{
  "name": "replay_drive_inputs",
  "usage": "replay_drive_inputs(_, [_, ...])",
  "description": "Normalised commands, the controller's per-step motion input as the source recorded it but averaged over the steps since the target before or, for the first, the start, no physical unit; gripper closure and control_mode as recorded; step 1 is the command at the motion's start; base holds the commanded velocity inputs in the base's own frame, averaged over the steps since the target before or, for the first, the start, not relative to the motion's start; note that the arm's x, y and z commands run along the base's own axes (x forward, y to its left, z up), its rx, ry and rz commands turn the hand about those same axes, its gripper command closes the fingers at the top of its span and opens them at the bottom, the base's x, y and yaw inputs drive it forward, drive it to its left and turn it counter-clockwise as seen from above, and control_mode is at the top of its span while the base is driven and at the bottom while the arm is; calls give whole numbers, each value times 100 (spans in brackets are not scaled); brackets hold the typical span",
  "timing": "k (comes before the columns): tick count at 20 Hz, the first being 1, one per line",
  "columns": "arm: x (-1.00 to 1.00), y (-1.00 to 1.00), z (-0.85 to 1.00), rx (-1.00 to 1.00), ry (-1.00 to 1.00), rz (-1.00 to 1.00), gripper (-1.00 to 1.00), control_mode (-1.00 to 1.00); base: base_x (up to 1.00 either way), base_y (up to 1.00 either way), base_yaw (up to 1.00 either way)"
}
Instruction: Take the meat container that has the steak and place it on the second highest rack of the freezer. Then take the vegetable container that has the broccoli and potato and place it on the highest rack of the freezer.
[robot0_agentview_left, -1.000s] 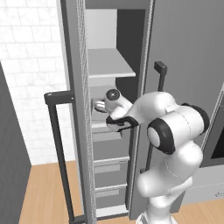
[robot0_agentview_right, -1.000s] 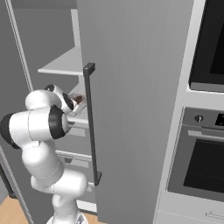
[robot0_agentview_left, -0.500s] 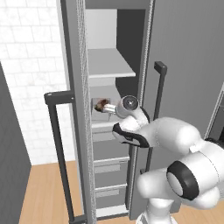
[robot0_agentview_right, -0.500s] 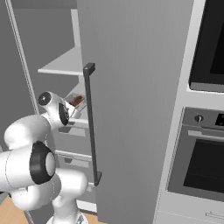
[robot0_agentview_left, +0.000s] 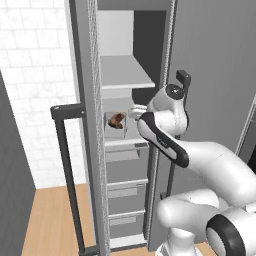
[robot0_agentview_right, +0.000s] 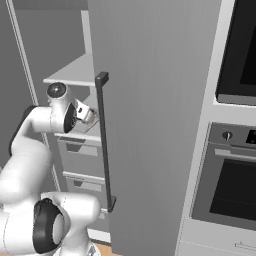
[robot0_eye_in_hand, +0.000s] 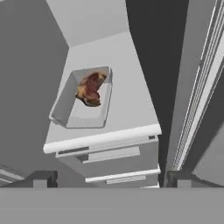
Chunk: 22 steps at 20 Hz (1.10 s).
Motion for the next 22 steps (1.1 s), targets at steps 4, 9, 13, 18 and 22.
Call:
replay_drive_inputs(4, [-97,-1,38,-7,0,7,-100,-100,0,0,0])
replay_drive_inputs(9, [-100,-11,8,-10,0,1,-100,-100,0,0,0])
replay_drive_inputs(13, [-100,-26,1,-4,0,1,-100,-100,0,0,0])
replay_drive_inputs(18, [-100,-47,15,0,0,2,-100,-100,0,0,0])
replay_drive_inputs(22, [-79,-54,79,0,0,3,-100,-100,0,0,0])
